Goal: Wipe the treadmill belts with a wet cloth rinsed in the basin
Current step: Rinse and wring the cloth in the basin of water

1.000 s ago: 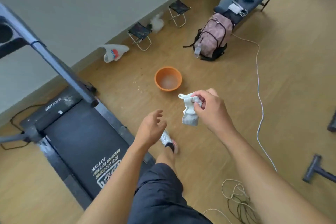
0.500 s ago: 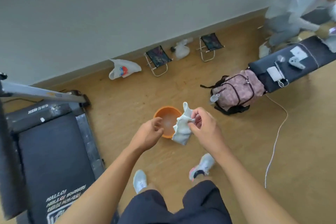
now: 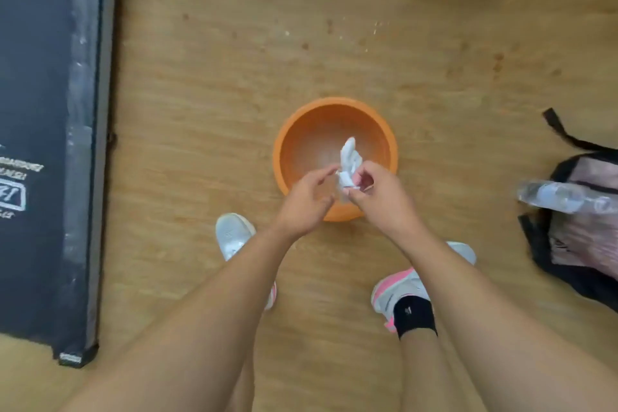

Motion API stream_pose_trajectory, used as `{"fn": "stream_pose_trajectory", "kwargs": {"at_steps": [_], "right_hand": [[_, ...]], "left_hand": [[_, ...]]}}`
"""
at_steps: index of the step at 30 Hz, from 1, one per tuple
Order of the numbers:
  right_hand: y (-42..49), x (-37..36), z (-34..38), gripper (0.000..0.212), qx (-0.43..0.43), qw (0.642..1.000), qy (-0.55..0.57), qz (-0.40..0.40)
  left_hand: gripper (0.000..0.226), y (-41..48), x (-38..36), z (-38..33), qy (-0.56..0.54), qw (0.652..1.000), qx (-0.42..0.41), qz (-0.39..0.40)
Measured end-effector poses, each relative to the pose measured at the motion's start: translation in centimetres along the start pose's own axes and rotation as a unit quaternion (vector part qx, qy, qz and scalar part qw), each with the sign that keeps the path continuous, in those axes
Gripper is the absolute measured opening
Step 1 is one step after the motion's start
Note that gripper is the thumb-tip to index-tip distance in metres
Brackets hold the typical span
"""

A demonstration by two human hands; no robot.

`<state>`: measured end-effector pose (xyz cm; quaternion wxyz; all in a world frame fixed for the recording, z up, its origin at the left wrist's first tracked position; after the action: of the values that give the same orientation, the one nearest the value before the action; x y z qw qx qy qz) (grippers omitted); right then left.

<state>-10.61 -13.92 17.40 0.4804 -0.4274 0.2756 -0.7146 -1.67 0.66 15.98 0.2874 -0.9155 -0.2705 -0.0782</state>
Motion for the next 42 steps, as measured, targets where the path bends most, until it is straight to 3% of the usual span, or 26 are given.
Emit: {"fn": "stream_pose_trajectory", "kwargs": {"at_steps": [2, 4, 7, 11, 13, 16, 19, 24, 29, 34, 38, 42], "right_hand": [[3.0, -2.1, -3.0, 0.019, -0.002, 1.000, 0.011, 0.007], [5.5, -3.4, -5.4, 0.018, -0.016, 0.999, 0.032, 0.003], [8.1, -4.0, -7.1, 0.020, -0.041, 0.998, 0.044, -0.028], [9.7, -4.2, -6.0, 0.018, -0.074, 0.984, 0.147, -0.068], [9.6, -4.8, -4.7, 0.020, -0.131, 0.970, 0.206, -0.021], [9.2, -5.7, -2.8, 0.027, -0.187, 0.951, 0.227, 0.096], [9.6, -5.2, -1.5, 0.020, -0.187, 0.950, 0.227, 0.103], [10.4, -4.0, 0.3, 0.015, -0.178, 0.961, 0.190, 0.089], [9.4, -4.6, 0.6, 0.010, -0.177, 0.952, 0.237, 0.077], [7.7, -5.0, -0.4, 0.005, -0.179, 0.936, 0.286, 0.100], [7.3, -4.0, -1.0, 0.028, -0.198, 0.918, 0.321, 0.120], [7.1, -4.0, -1.5, 0.037, -0.182, 0.934, 0.282, 0.124]], "left_hand": [[0.021, 1.7, -3.2, 4.6, 0.013, 0.999, -0.019, 0.033], [0.017, 2.8, -4.4, 8.0, 0.013, 1.000, 0.014, -0.009], [0.025, 3.5, -4.7, 10.7, -0.025, 0.995, 0.067, -0.075], [0.037, 5.1, -3.9, 9.4, -0.068, 0.996, 0.016, -0.050], [0.037, 6.1, -3.0, 8.2, -0.069, 0.997, 0.008, -0.040], [0.020, 7.3, -1.9, 7.1, -0.091, 0.996, 0.020, 0.000], [0.027, 7.8, -0.3, 7.0, -0.156, 0.985, 0.052, 0.045], [0.030, 7.7, 2.5, 7.5, -0.206, 0.973, 0.094, 0.052], [0.034, 6.5, 2.2, 7.2, -0.162, 0.985, 0.049, -0.018], [0.023, 4.1, -0.7, 5.8, -0.134, 0.988, -0.008, -0.078], [0.050, 3.2, -1.1, 5.7, -0.154, 0.984, -0.008, -0.091], [0.050, 3.7, -0.9, 5.7, -0.174, 0.977, 0.032, -0.117]]}}
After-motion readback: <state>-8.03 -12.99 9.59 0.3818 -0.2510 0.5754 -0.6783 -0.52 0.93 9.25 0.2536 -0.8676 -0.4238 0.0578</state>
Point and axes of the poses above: each hand's wrist, its own y-axis towards the middle knuckle, its own x-axis out of the back of the hand, z = x × y, the point moved 2 cm from there along y, towards the middle knuckle, and after that the axes turned 14 degrees about -x, right-handed, at the moved point
